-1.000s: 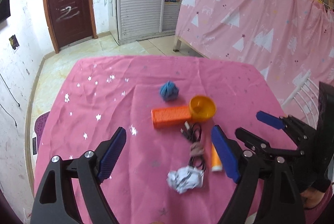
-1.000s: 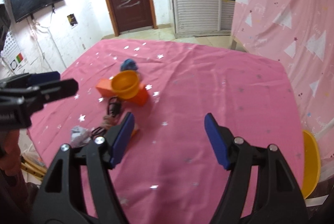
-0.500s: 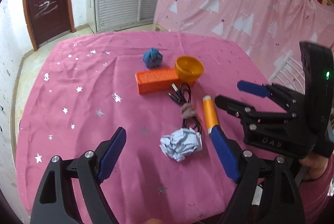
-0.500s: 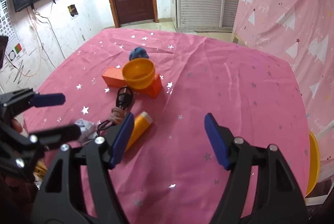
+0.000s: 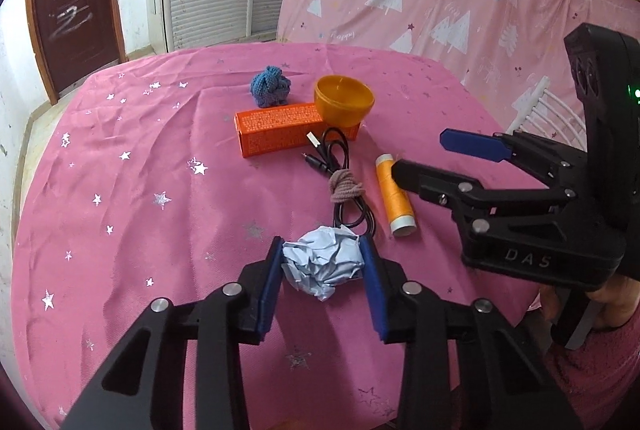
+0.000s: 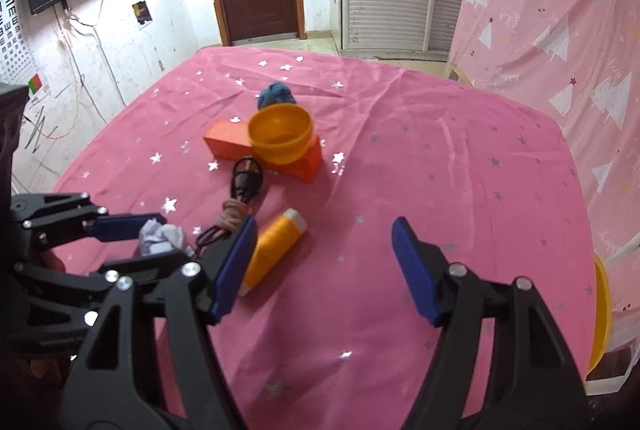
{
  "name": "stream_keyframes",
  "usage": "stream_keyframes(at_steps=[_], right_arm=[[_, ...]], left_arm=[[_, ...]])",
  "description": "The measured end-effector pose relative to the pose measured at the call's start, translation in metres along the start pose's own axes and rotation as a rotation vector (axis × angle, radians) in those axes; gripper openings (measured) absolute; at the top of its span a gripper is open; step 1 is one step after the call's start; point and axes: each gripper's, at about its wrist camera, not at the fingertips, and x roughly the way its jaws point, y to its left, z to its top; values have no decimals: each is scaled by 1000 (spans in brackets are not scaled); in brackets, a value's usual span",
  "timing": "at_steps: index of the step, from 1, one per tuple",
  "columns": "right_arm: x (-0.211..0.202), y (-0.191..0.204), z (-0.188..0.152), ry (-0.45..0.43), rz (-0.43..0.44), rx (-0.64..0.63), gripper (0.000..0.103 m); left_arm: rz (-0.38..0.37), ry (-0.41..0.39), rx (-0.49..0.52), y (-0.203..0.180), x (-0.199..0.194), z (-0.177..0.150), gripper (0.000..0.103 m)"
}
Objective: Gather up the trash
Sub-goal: 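Grasp the crumpled white paper with the left tool while the right tool grasps the orange thread spool, then carry the crumpled paper and thread spool to the yellow bin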
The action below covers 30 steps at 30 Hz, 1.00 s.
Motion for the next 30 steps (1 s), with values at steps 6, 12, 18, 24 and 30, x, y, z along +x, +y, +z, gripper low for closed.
stream_keyframes(at_steps=[6,12,18,24,30], right_arm=[[5,14,-4,30,10,-29,67],[9,22,-9,51,-3,-39,47],[14,22,-11,67,-31,-43,17],[14,19,-12,53,-29,-31,16],[5,9,-10,31,-32,-22,16]], left_arm=[[53,-51,-34,14,-19,2,31],[81,-65,-86,32,-29,8,31],[80,-59,-99,37,-28,7,31],[81,-67,-84,32,-30,8,31],[90,-61,-79,29,-27,12,31]])
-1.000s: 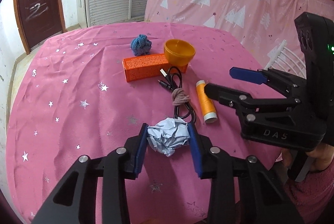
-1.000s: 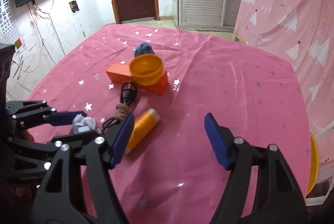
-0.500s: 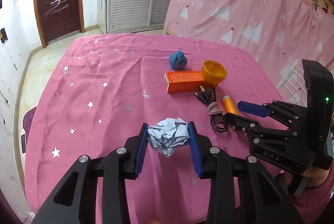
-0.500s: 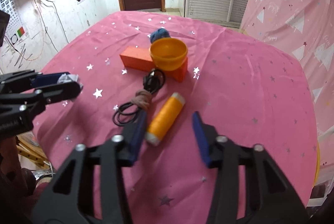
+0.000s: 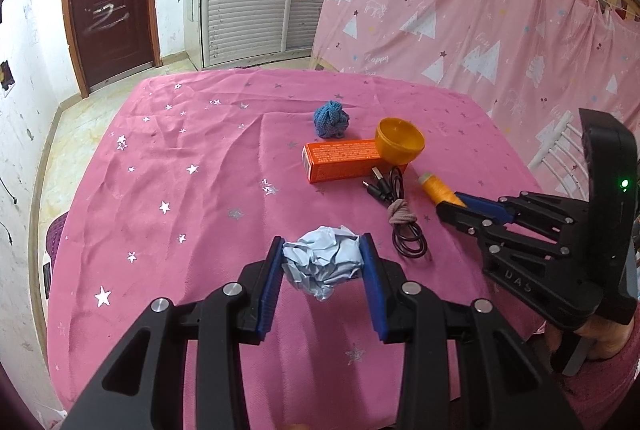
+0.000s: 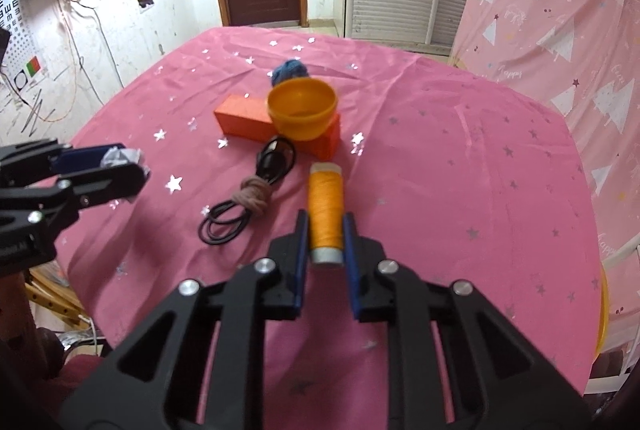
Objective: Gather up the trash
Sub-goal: 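Carry the crumpled paper and thread spool to the yellow bin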
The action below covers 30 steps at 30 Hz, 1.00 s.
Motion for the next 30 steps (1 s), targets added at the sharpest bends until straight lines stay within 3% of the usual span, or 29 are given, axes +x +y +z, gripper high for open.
stream_keyframes(at_steps=[15,30], right_arm=[[-23,-53,-3,-60,-17,83,16],[-44,-131,-20,-137,-35,224,16]], left_arm=[[27,13,60,-39,14,17,32],[32,39,173,-112,37,39,32]])
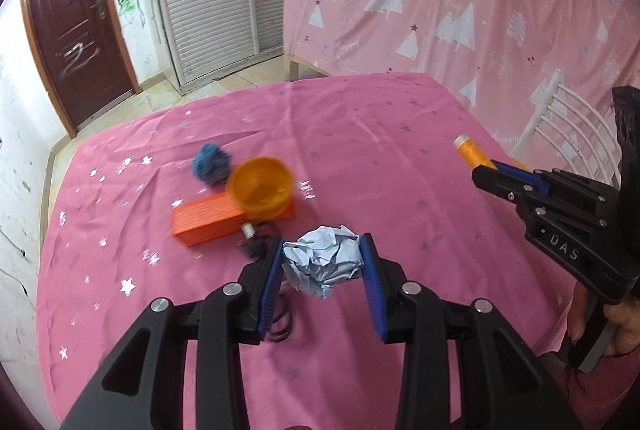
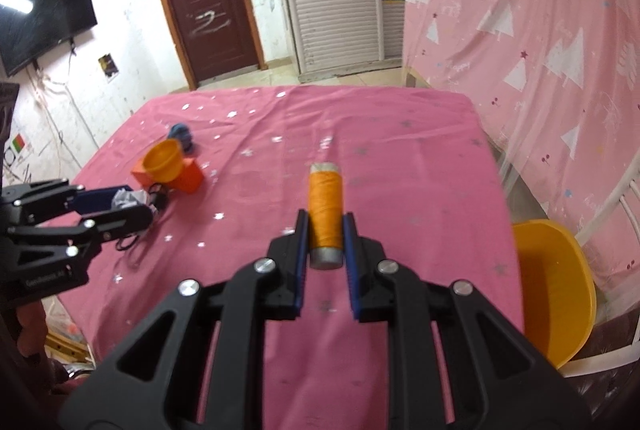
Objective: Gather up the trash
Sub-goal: 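Carry the crumpled paper and thread spool to the yellow bin, then open both tools over the yellow bin to drop the paper and spool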
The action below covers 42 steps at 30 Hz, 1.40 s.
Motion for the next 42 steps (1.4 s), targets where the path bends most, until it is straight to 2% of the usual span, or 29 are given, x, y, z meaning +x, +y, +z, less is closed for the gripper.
stream_keyframes(at_steps=[14,21,23,28,31,38,39,42], right_arm=[[-8,-91,-13,-44,-56,161,16],[-12,-124,-19,-56,-96,224,16],[-11,-137,-23,-57,-107,252,16],[-11,-164,-31,-52,-149,311,16],[-8,-180,-37,-41,-165,347,16],[-1,-209,-48,-12,-177,409,16],[1,-212,-49,-7,-180,415,16],[4,-220,-53,5,-185,436,16]], left_arm=[[-22,30,96,-68,27,34,32],[-53,38,151,-108,41,52,32],[-73,41,158,-118,45,56,32],[-193,86,130,-148,62,77,32],[-239,104,111,-165,72,87,32],[-288,138,92,-206,100,109,32],[-286,139,89,-211,104,111,33],[-309,171,81,-222,115,112,45]])
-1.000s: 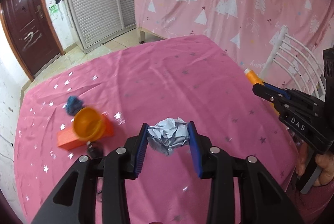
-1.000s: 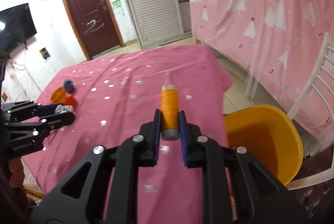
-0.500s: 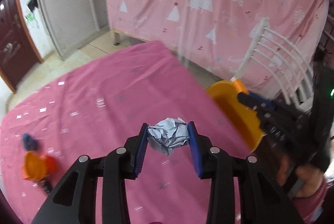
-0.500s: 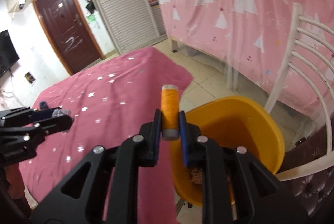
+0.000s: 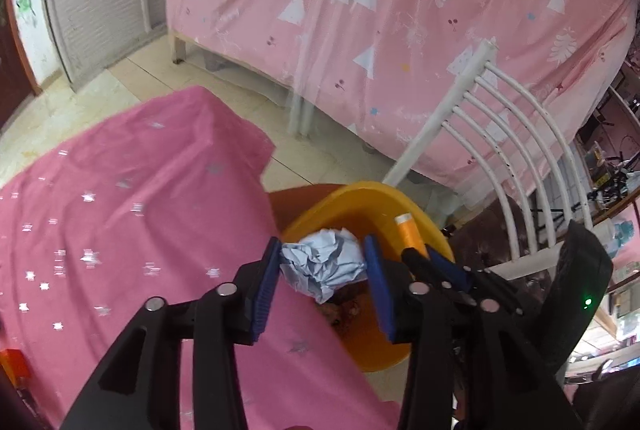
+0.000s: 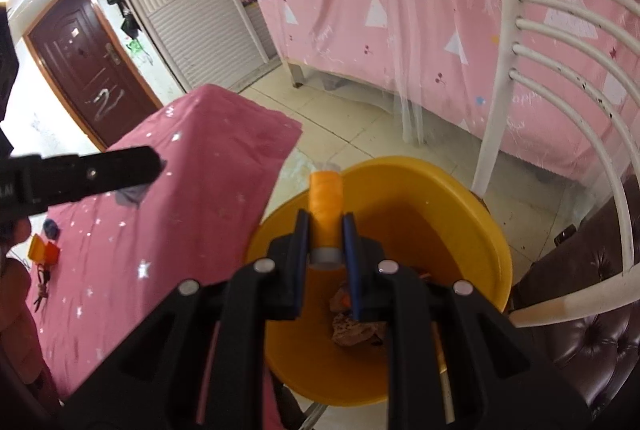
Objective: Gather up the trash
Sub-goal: 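Open both tools over the yellow bin to drop the paper and spool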
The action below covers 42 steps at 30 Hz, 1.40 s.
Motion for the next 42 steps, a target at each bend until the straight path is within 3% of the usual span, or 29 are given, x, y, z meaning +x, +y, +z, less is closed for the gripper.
stream_keyframes(at_steps=[2,7,8,9,10,11,21,42], right_arm=[[3,-4,-1,9,-6,8,16],[6,-10,-2,20,-17,21,20],[6,-10,-2,20,-20,23,26],[6,-10,-2,18,-22,25,46],[5,-9,-2,13,-23,26,58],[4,-9,-2,9,-22,25,59],[-6,11,1,-21,-5,-20,59],[-34,122,3,-67,39,-229,63]], left_arm=[[-14,6,-5,-3,6,-1,70],[4,7,5,-9,14,-4,73],[2,7,0,-8,13,-4,73],[3,3,-4,-7,11,-4,73],[6,0,-8,-6,10,-4,73],[6,-5,-13,-4,8,-4,73],[13,-45,-36,16,-25,-10,73],[64,-187,-108,102,-126,-30,74]])
